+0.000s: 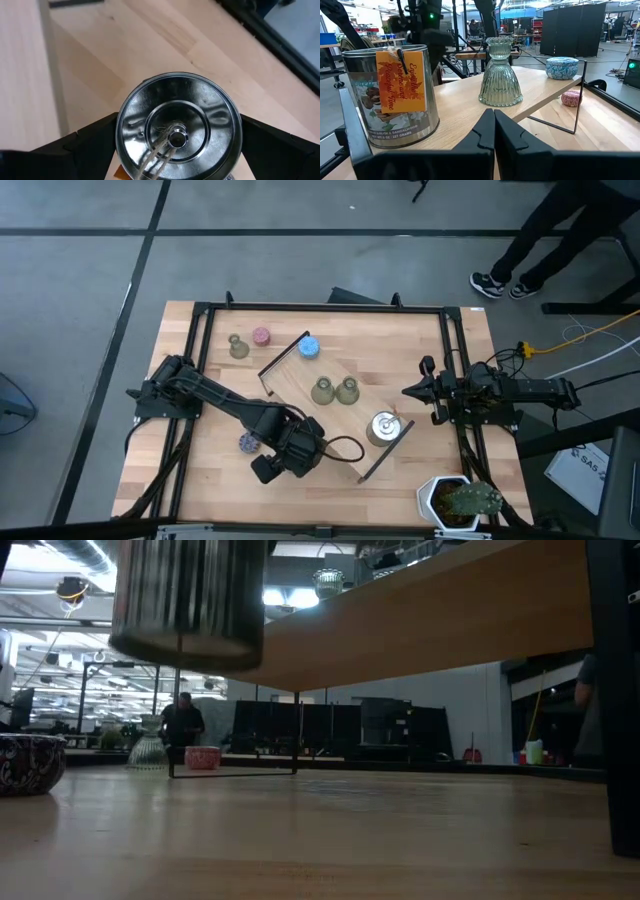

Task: Pick & Place candle stick holders
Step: Put the silver scented candle can on the shelf

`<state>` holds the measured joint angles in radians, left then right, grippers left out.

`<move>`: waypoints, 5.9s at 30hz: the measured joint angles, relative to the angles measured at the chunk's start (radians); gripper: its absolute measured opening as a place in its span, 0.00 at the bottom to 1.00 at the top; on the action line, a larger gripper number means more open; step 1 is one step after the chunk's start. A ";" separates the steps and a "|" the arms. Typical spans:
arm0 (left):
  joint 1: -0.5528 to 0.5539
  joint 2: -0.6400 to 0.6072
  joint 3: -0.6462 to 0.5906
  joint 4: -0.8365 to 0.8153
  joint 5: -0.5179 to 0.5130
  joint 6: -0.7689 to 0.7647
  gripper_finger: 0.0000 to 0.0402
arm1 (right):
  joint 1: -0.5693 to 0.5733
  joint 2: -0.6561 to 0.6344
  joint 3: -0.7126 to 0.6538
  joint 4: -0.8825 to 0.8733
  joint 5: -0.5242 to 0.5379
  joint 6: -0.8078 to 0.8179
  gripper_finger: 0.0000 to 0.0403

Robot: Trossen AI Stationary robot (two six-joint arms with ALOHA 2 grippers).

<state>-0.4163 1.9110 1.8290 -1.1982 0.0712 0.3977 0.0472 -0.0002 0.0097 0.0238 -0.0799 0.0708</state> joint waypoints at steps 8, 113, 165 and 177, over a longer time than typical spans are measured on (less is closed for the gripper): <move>0.024 0.000 0.097 -0.002 0.001 -0.051 0.92 | 0.000 0.000 0.000 0.000 0.000 0.000 0.00; 0.215 0.102 0.342 0.043 -0.054 -0.150 0.92 | 0.000 0.000 0.000 0.000 0.000 0.000 0.00; 0.190 0.100 0.462 -0.342 -0.107 -0.193 0.71 | 0.000 0.000 0.000 0.000 0.000 0.000 0.00; 0.189 0.047 0.368 -0.331 -0.106 -0.149 0.52 | 0.000 0.000 0.000 0.000 0.000 0.000 0.00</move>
<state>-0.2272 1.9581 2.1974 -1.5295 -0.0345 0.2489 0.0473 -0.0002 0.0097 0.0235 -0.0799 0.0708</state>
